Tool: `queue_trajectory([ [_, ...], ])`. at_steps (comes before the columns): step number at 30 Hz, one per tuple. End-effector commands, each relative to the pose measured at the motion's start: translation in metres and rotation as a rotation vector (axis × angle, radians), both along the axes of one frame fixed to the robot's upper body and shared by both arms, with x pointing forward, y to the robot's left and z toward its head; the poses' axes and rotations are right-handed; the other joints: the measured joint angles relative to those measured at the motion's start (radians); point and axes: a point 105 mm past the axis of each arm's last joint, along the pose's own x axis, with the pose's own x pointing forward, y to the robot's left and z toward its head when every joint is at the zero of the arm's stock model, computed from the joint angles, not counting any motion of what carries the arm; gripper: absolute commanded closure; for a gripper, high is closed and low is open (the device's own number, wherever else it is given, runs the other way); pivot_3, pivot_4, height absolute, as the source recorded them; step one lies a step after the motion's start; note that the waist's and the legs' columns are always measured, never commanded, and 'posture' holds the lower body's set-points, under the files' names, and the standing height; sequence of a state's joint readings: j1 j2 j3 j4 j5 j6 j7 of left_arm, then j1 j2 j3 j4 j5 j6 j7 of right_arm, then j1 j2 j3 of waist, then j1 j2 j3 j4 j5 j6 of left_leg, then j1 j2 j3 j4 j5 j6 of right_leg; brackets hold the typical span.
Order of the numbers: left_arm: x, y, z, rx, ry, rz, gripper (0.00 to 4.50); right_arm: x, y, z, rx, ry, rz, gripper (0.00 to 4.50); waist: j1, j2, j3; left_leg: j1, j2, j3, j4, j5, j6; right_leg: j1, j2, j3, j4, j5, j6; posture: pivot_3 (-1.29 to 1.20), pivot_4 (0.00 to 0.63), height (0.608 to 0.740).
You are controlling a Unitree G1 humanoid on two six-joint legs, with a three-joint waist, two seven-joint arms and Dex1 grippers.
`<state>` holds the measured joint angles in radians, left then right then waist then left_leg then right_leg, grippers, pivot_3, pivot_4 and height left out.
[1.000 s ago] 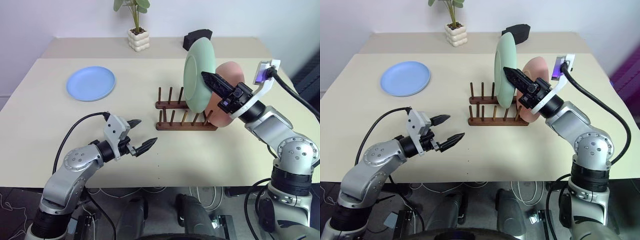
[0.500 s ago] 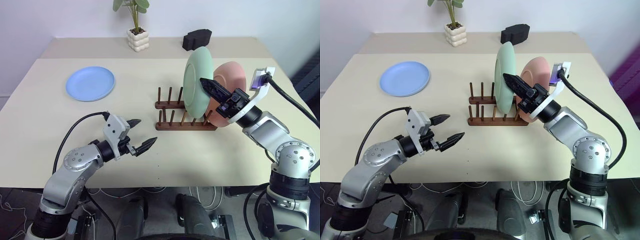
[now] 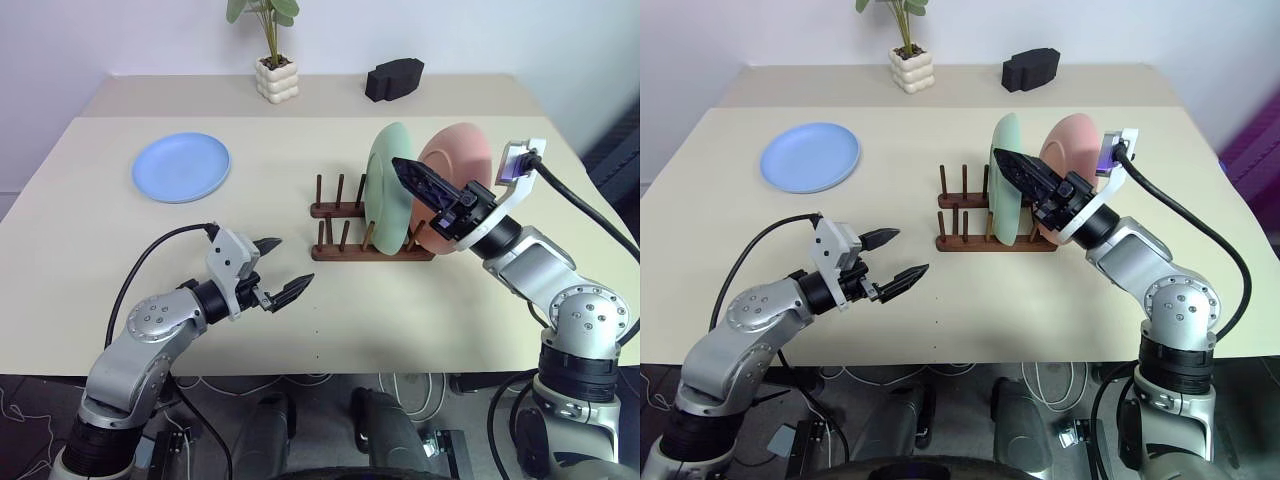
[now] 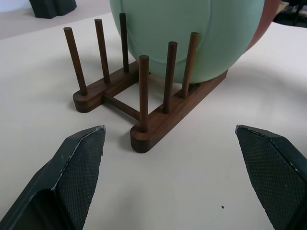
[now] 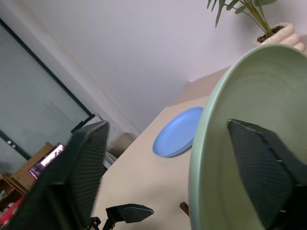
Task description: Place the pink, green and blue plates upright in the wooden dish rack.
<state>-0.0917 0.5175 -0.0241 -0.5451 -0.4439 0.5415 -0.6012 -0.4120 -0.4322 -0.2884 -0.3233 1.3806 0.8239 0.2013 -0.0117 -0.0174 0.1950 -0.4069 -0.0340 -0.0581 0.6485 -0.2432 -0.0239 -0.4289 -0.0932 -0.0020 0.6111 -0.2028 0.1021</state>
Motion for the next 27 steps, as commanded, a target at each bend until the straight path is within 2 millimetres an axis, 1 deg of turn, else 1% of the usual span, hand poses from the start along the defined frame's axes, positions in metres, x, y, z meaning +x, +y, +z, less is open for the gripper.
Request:
queue_trajectory([
  [1,0.0,-0.002,0.01,-0.005,-0.041,-0.008,0.0,-0.009,0.002,0.016,0.003,-0.08,0.016,0.54,0.0,0.0,0.0,0.0,0.0,0.0,0.0,0.0,0.0,0.0,0.0,0.0,0.0,0.0,0.0,0.0,0.15,0.738],
  [3,0.0,-0.002,0.01,-0.005,-0.041,-0.008,0.0,-0.009,0.001,0.018,-0.01,-0.092,0.011,0.54,0.0,0.0,0.0,0.0,0.0,0.0,0.0,0.0,0.0,0.0,0.0,0.0,0.0,0.0,0.0,0.0,0.15,0.738],
  [14,0.002,-0.002,0.011,-0.007,-0.039,-0.015,0.0,-0.012,-0.003,0.043,-0.113,-0.227,-0.025,0.54,0.001,0.0,0.0,0.0,0.0,0.0,0.0,0.0,0.0,0.0,0.0,0.0,-0.001,0.0,0.0,0.0,0.15,0.738],
  [20,0.003,-0.002,0.011,-0.009,-0.041,-0.018,0.0,-0.012,-0.007,0.061,-0.208,-0.332,-0.057,0.54,0.001,0.0,0.0,0.0,0.0,0.0,0.0,0.0,0.0,0.0,0.0,0.0,-0.001,0.0,0.0,0.0,0.15,0.738],
  [24,0.004,-0.001,0.012,-0.014,-0.047,-0.01,0.0,-0.012,-0.006,0.066,-0.268,-0.397,-0.066,0.54,0.001,0.0,0.0,0.0,0.0,0.0,0.0,0.0,0.0,0.0,0.0,0.0,-0.001,0.0,0.0,0.0,0.15,0.738],
  [26,0.01,0.006,0.02,-0.056,-0.075,0.043,0.0,-0.014,-0.001,0.075,-0.309,-0.463,-0.054,0.54,0.001,0.0,0.0,-0.001,0.0,0.0,0.0,0.0,0.0,0.0,0.0,0.0,-0.001,0.0,0.0,0.0,0.15,0.738],
  [27,0.015,0.013,0.025,-0.069,-0.094,0.088,0.0,-0.017,0.006,0.077,-0.366,-0.508,-0.038,0.54,0.001,0.001,0.0,-0.001,0.0,0.0,0.0,0.0,0.0,0.0,0.0,0.0,-0.001,0.0,0.0,0.0,0.15,0.738],
])
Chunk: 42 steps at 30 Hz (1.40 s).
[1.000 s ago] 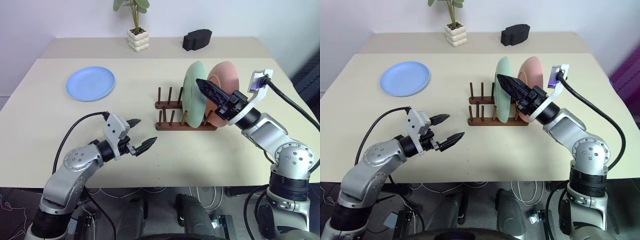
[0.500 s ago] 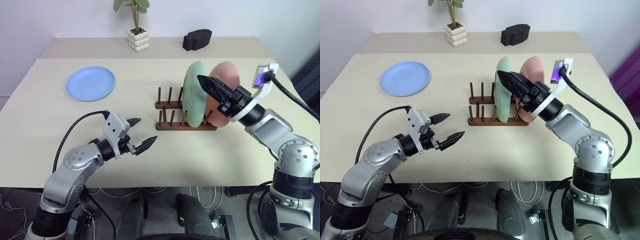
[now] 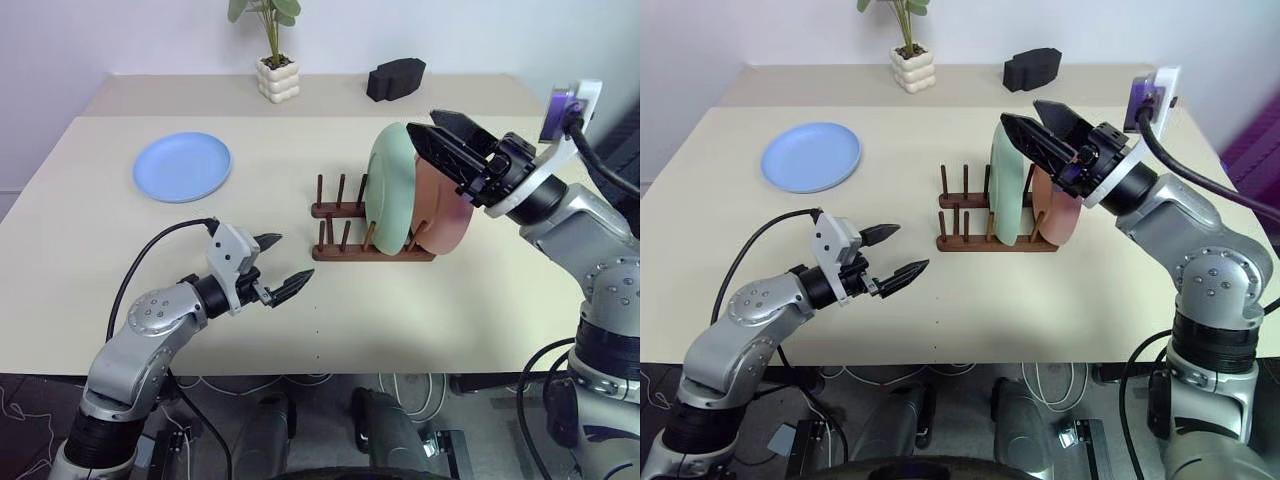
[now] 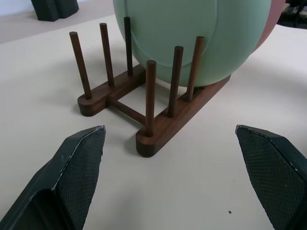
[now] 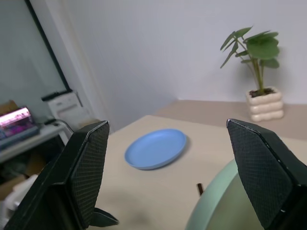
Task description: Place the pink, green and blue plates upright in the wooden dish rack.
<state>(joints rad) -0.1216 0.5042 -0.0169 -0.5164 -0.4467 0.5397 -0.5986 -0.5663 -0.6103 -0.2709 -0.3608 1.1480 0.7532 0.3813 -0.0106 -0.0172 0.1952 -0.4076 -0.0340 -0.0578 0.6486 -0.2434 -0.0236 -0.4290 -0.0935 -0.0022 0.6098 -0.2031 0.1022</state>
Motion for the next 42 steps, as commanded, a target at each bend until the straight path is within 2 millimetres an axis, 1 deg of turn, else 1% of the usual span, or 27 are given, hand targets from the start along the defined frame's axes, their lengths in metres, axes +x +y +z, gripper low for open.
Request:
queue_trajectory([
  [1,0.018,0.025,0.026,-0.053,-0.112,0.156,0.0,-0.015,0.019,0.022,-0.172,-0.204,0.044,0.54,0.0,0.0,0.0,0.0,0.0,0.0,0.0,0.0,0.0,0.0,0.0,0.0,0.0,0.0,0.0,0.0,0.15,0.738],
  [3,0.039,0.061,0.04,-0.094,-0.154,0.366,0.0,-0.015,0.031,0.017,-0.305,-0.274,0.056,0.54,-0.001,0.0,0.0,0.0,0.0,0.0,0.0,0.0,0.0,0.0,0.0,0.0,0.0,0.0,0.0,0.0,0.15,0.738],
  [5,0.05,0.087,0.049,-0.122,-0.174,0.501,0.0,-0.012,0.038,0.013,-0.385,-0.315,0.051,0.54,-0.002,0.0,0.0,0.0,0.0,-0.001,0.0,0.0,0.0,0.0,0.002,-0.001,0.0,0.0,0.0,0.0,0.15,0.738],
  [7,0.062,0.12,0.062,-0.168,-0.188,0.666,0.0,-0.005,0.044,0.009,-0.448,-0.364,0.042,0.54,-0.001,0.0,0.0,0.0,0.0,-0.001,0.0,0.0,0.0,0.0,0.002,-0.001,0.0,0.0,0.001,0.0,0.15,0.738],
  [9,0.073,0.152,0.068,-0.196,-0.154,0.86,0.0,-0.001,0.05,0.006,-0.476,-0.397,0.043,0.54,0.0,-0.001,0.0,0.0,0.0,-0.001,0.0,0.0,0.0,0.0,0.002,-0.001,0.0,0.001,0.002,0.0,0.15,0.738],
  [10,0.078,0.165,0.068,-0.208,-0.123,0.939,0.0,0.001,0.052,0.005,-0.481,-0.406,0.046,0.54,0.001,-0.001,0.0,0.0,-0.001,-0.001,0.0,0.0,0.0,0.0,0.002,-0.001,0.0,0.002,0.004,0.0,0.15,0.738],
  [12,0.087,0.194,0.054,-0.165,-0.029,1.099,0.0,0.002,0.059,0.003,-0.487,-0.425,0.063,0.54,0.001,-0.001,0.0,0.0,-0.001,-0.001,0.001,0.0,0.0,0.0,0.001,-0.001,0.0,0.002,0.004,0.0,0.15,0.738],
  [13,0.091,0.204,0.047,-0.161,0.013,1.144,0.0,0.001,0.061,0.003,-0.488,-0.433,0.072,0.54,0.0,-0.001,0.0,0.0,-0.002,-0.002,0.0,0.0,0.0,0.0,0.001,-0.001,0.001,0.002,0.005,0.0,0.15,0.738],
  [15,0.099,0.219,0.036,-0.211,0.096,1.2,0.0,0.001,0.066,0.002,-0.487,-0.446,0.087,0.54,-0.001,-0.001,0.0,0.0,-0.002,-0.002,0.0,0.0,0.0,0.0,0.001,-0.001,0.001,0.002,0.005,0.0,0.15,0.738],
  [17,0.106,0.227,0.026,-0.275,0.165,1.232,0.0,0.001,0.068,0.002,-0.481,-0.452,0.096,0.54,-0.001,-0.002,0.001,0.0,-0.002,-0.002,0.0,0.0,0.0,0.0,0.001,-0.001,0.002,0.002,0.005,0.0,0.15,0.738],
  [19,0.117,0.234,0.01,-0.327,0.263,1.264,0.0,0.001,0.07,0.001,-0.475,-0.456,0.104,0.54,0.003,-0.002,0.001,0.0,-0.002,-0.002,0.0,0.0,0.0,-0.001,0.001,-0.001,0.002,0.002,0.005,0.0,0.15,0.738],
  [20,0.123,0.235,0.002,-0.336,0.304,1.268,0.0,0.0,0.071,0.001,-0.472,-0.458,0.105,0.54,0.003,-0.003,0.0,0.0,-0.002,-0.003,0.001,0.0,0.0,-0.001,0.001,-0.002,0.002,0.002,0.005,0.0,0.15,0.738],
  [22,0.129,0.236,-0.007,-0.329,0.343,1.279,0.0,0.0,0.071,0.001,-0.468,-0.459,0.103,0.54,0.003,-0.003,0.0,0.0,-0.002,-0.003,0.0,0.0,0.0,0.0,0.001,-0.002,0.002,0.002,0.005,0.0,0.15,0.738],
  [24,0.138,0.23,-0.009,-0.344,0.364,1.25,0.0,-0.001,0.069,0.001,-0.466,-0.456,0.096,0.54,0.001,-0.003,0.0,0.0,-0.003,-0.002,0.0,0.0,0.0,0.0,0.001,-0.002,0.002,0.002,0.005,0.0,0.15,0.738],
  [26,0.144,0.226,-0.009,-0.314,0.363,1.232,0.0,-0.002,0.068,0.0,-0.464,-0.452,0.09,0.54,0.002,-0.003,0.0,0.0,-0.003,-0.003,0.0,0.0,0.0,-0.001,0.0,-0.002,0.002,0.003,0.005,0.0,0.15,0.738],
  [28,0.151,0.217,-0.01,-0.305,0.368,1.203,0.0,-0.002,0.067,-0.002,-0.466,-0.445,0.08,0.54,0.001,-0.003,0.0,0.0,-0.003,-0.002,0.0,0.0,0.0,-0.001,0.0,-0.002,0.002,0.003,0.005,0.0,0.15,0.738],
  [32,0.158,0.208,-0.009,-0.326,0.38,1.181,0.0,-0.003,0.066,-0.004,-0.468,-0.435,0.071,0.54,0.0,-0.003,0.0,0.0,-0.003,-0.002,0.0,0.0,0.0,-0.001,0.0,-0.002,0.003,0.003,0.005,0.0,0.15,0.738],
  [37,0.162,0.204,-0.007,-0.337,0.373,1.17,0.0,-0.004,0.065,-0.005,-0.47,-0.43,0.07,0.54,0.0,-0.003,0.0,0.0,-0.003,-0.002,0.0,0.0,-0.001,-0.001,0.0,-0.002,0.003,0.003,0.005,0.0,0.15,0.738],
  [42,0.156,0.207,-0.004,-0.375,0.35,1.146,0.0,-0.007,0.065,-0.009,-0.472,-0.419,0.077,0.54,0.0,-0.003,0.0,0.0,-0.003,-0.002,0.0,0.0,-0.001,-0.001,-0.001,-0.002,0.003,0.003,0.005,0.0,0.15,0.738],
])
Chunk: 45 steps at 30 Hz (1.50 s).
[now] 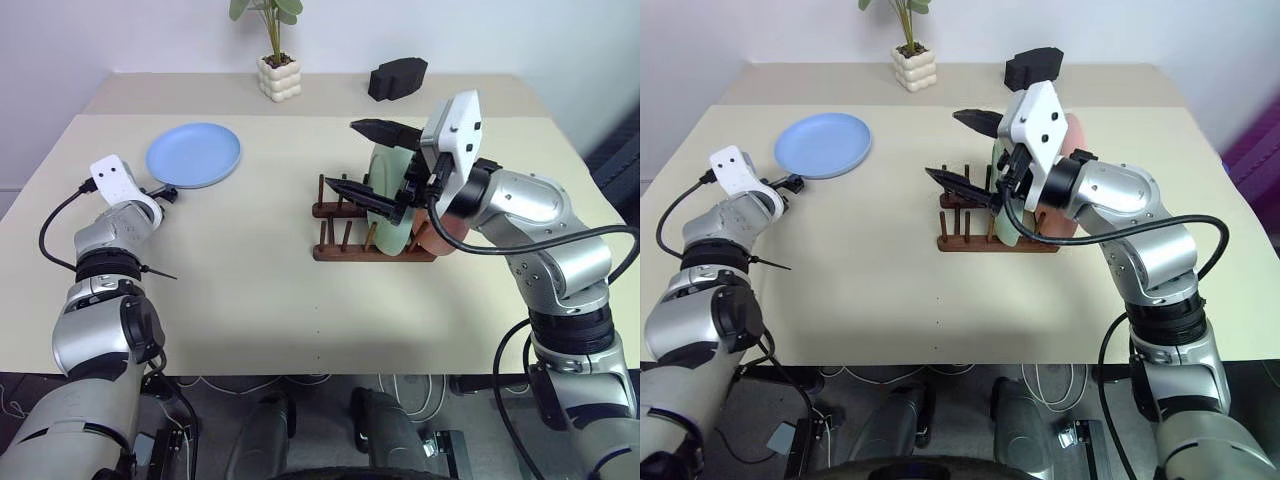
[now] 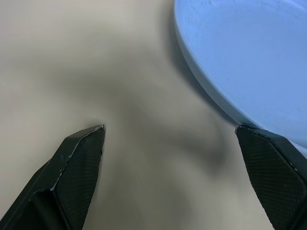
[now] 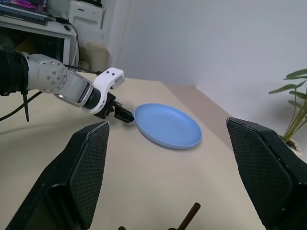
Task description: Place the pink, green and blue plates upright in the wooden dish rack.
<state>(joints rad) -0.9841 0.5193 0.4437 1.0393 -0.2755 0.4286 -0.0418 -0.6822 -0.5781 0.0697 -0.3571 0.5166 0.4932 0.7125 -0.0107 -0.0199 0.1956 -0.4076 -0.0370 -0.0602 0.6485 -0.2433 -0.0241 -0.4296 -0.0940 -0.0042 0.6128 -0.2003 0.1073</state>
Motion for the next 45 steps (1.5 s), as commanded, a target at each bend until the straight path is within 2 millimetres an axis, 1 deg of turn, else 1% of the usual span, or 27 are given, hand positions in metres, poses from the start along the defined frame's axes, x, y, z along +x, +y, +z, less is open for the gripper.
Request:
queue_trajectory([
  [1,-0.004,0.001,0.017,-0.018,-0.09,-0.035,0.0,-0.01,-0.001,0.01,0.013,-0.049,0.01,0.54,-0.001,0.0,0.0,0.0,0.0,0.0,0.0,0.0,0.0,0.0,0.0,0.0,0.0,0.0,0.0,0.0,0.15,0.738],
  [3,-0.006,-0.008,0.025,-0.029,-0.141,-0.089,0.0,-0.01,-0.001,0.008,0.013,-0.04,0.011,0.54,-0.003,0.0,0.0,0.0,0.0,0.0,0.0,0.0,0.0,0.0,-0.001,0.0,0.0,0.0,0.0,0.0,0.15,0.738],
  [6,-0.006,-0.016,0.031,-0.037,-0.16,-0.102,0.0,-0.009,0.0,0.006,0.012,-0.031,0.018,0.54,0.001,0.0,0.0,0.0,0.0,0.0,0.0,0.0,0.0,0.0,-0.001,0.0,0.0,0.0,0.0,0.0,0.15,0.738],
  [12,0.008,-0.025,0.031,-0.045,-0.138,-0.06,0.0,-0.008,0.004,0.004,0.011,-0.02,0.034,0.54,0.002,0.0,0.0,0.0,-0.001,0.0,0.0,0.0,0.0,0.0,-0.001,0.0,0.0,0.0,0.0,0.0,0.15,0.738],
  [17,0.019,-0.033,0.025,-0.088,-0.11,-0.031,0.0,-0.009,0.003,0.001,-0.002,-0.012,0.037,0.54,-0.001,0.0,0.0,0.0,-0.001,0.0,0.0,0.0,0.0,0.0,-0.001,0.0,0.0,0.0,0.0,0.0,0.15,0.738],
  [24,0.024,-0.037,0.021,-0.148,-0.1,0.007,0.0,-0.011,0.0,0.001,-0.004,-0.019,0.021,0.54,-0.001,0.0,0.0,0.0,-0.001,0.001,0.0,0.0,0.0,0.0,-0.001,0.0,0.0,0.0,0.001,0.0,0.15,0.738],
  [26,0.025,-0.037,0.021,-0.166,-0.1,0.027,0.56,-0.012,0.0,0.003,-0.004,-0.022,0.017,0.48,-0.001,0.0,0.0,0.0,-0.001,0.001,0.0,0.0,0.0,0.0,-0.001,0.0,0.0,0.001,0.001,0.0,0.15,0.738],
  [27,0.025,-0.037,0.021,-0.175,-0.099,0.036,0.9,-0.013,0.0,0.004,-0.004,-0.024,0.014,0.48,-0.001,0.0,0.0,0.0,-0.001,0.001,0.0,0.0,0.0,0.0,-0.001,0.0,0.0,0.001,0.001,0.0,0.15,0.738],
  [28,0.025,-0.036,0.021,-0.18,-0.102,0.043,1.34,-0.013,0.0,0.005,-0.004,-0.026,0.012,0.48,-0.001,0.0,0.0,0.0,-0.001,0.0,0.0,0.0,0.0,0.0,-0.001,0.0,0.0,0.001,0.001,0.0,0.15,0.738],
  [31,0.025,-0.036,0.022,-0.183,-0.108,0.045,2.81,-0.014,0.0,0.006,-0.003,-0.029,0.006,0.48,-0.001,0.0,0.0,0.0,-0.001,0.001,0.0,0.0,0.0,0.0,-0.001,0.0,0.001,0.001,0.001,0.0,0.15,0.738],
  [34,0.024,-0.035,0.02,-0.192,-0.104,0.058,4.45,-0.014,-0.001,0.006,-0.002,-0.029,0.005,0.48,-0.001,0.0,0.0,0.0,-0.001,0.001,0.0,0.0,0.0,0.0,-0.001,0.0,0.0,0.001,0.001,0.0,0.15,0.738],
  [43,0.023,-0.032,0.018,-0.193,-0.112,0.051,4.48,-0.013,0.0,0.003,0.003,-0.02,0.02,0.48,-0.002,0.0,0.0,0.0,-0.001,0.001,0.0,0.0,0.0,0.0,-0.001,0.0,0.001,0.001,0.001,0.0,0.15,0.738],
  [44,0.023,-0.032,0.021,-0.195,-0.131,0.045,4.48,-0.013,0.0,0.003,0.004,-0.019,0.022,0.48,-0.002,0.0,0.0,0.0,-0.001,0.001,0.0,0.0,0.0,0.0,-0.001,0.0,0.001,0.001,0.001,0.0,0.15,0.738],
  [45,0.025,-0.033,0.03,-0.179,-0.179,0.032,4.48,-0.013,0.001,0.003,0.003,-0.02,0.021,0.48,-0.001,0.0,0.0,0.0,-0.001,0.001,0.0,0.0,0.0,0.0,-0.001,0.0,0.001,0.001,0.001,0.0,0.15,0.738],
])
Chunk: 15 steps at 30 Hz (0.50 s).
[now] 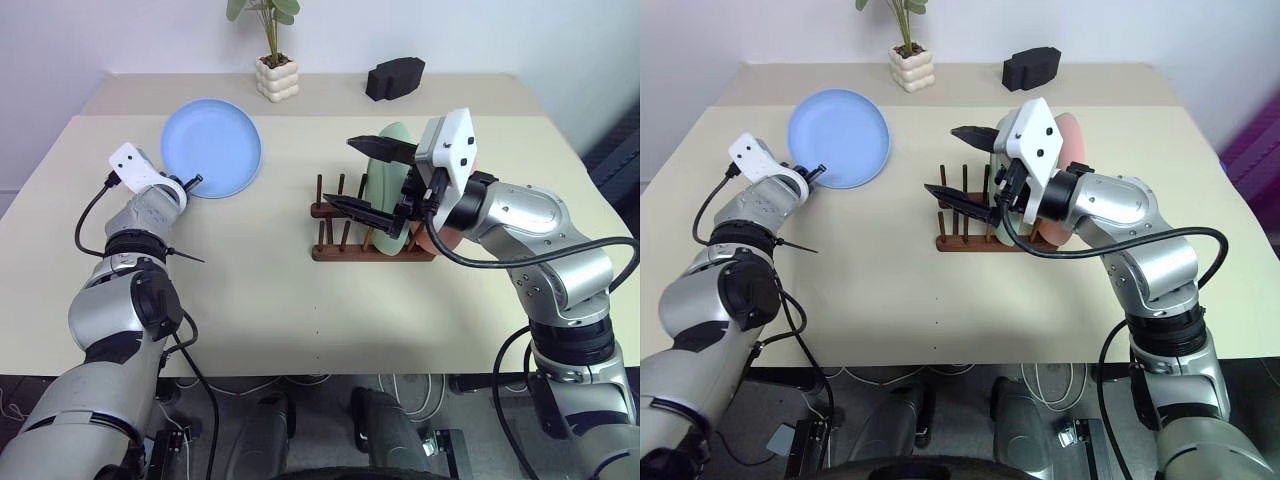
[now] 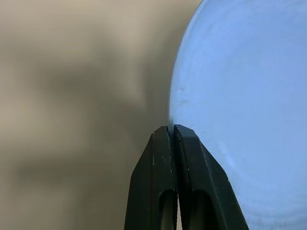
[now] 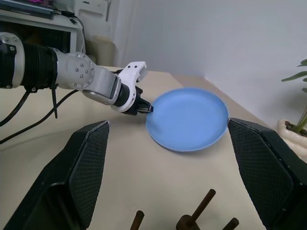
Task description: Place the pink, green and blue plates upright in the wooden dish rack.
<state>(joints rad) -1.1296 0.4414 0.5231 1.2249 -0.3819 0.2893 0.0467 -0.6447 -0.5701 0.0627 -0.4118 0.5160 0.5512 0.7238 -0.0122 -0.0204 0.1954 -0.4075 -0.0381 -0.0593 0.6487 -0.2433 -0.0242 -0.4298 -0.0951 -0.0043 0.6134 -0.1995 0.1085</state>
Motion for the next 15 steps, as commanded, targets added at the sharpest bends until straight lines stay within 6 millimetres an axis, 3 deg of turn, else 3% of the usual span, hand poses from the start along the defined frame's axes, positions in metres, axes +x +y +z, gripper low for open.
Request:
queue_trajectory([
  [1,0.002,0.005,0.024,0.048,-0.119,-0.007,4.48,-0.006,-0.001,0.012,0.023,-0.062,0.008,0.48,0.0,0.0,0.0,0.0,0.0,0.0,0.0,0.0,0.0,0.0,0.0,0.0,0.0,0.0,0.0,0.0,0.15,0.738],
  [3,0.002,-0.001,0.048,0.069,-0.236,-0.031,4.48,-0.005,0.0,0.013,0.016,-0.075,0.002,0.48,0.0,0.0,0.0,0.0,0.0,0.0,0.0,0.0,0.0,0.0,0.0,0.0,0.0,0.0,0.0,0.0,0.15,0.738],
  [5,0.0,-0.005,0.057,0.076,-0.282,-0.044,4.48,-0.005,0.0,0.013,0.012,-0.083,-0.001,0.48,0.001,0.0,0.0,0.0,0.0,0.0,0.0,0.0,0.0,0.0,0.0,0.0,0.0,0.0,0.0,0.0,0.15,0.738],
  [8,-0.014,-0.016,0.089,0.088,-0.406,-0.07,4.48,-0.002,0.001,0.016,-0.016,-0.136,-0.018,0.48,0.0,0.0,0.0,0.0,0.0,0.0,0.0,0.0,0.0,0.0,0.0,0.0,0.0,0.0,0.0,0.0,0.15,0.738],
  [12,-0.03,-0.03,0.108,0.109,-0.451,-0.092,4.48,0.001,0.003,0.016,-0.062,-0.196,-0.034,0.48,0.001,0.0,0.0,0.0,0.0,-0.001,0.0,0.0,0.0,0.0,0.0,0.001,0.0,0.0,0.0,0.0,0.15,0.738],
  [15,-0.047,-0.047,0.136,0.15,-0.517,-0.13,4.48,0.005,0.006,0.017,-0.126,-0.296,-0.055,0.48,0.0,0.0,0.0,0.0,0.0,0.0,0.0,0.0,0.0,0.0,0.0,0.001,0.0,0.0,0.0,0.0,0.15,0.738],
])
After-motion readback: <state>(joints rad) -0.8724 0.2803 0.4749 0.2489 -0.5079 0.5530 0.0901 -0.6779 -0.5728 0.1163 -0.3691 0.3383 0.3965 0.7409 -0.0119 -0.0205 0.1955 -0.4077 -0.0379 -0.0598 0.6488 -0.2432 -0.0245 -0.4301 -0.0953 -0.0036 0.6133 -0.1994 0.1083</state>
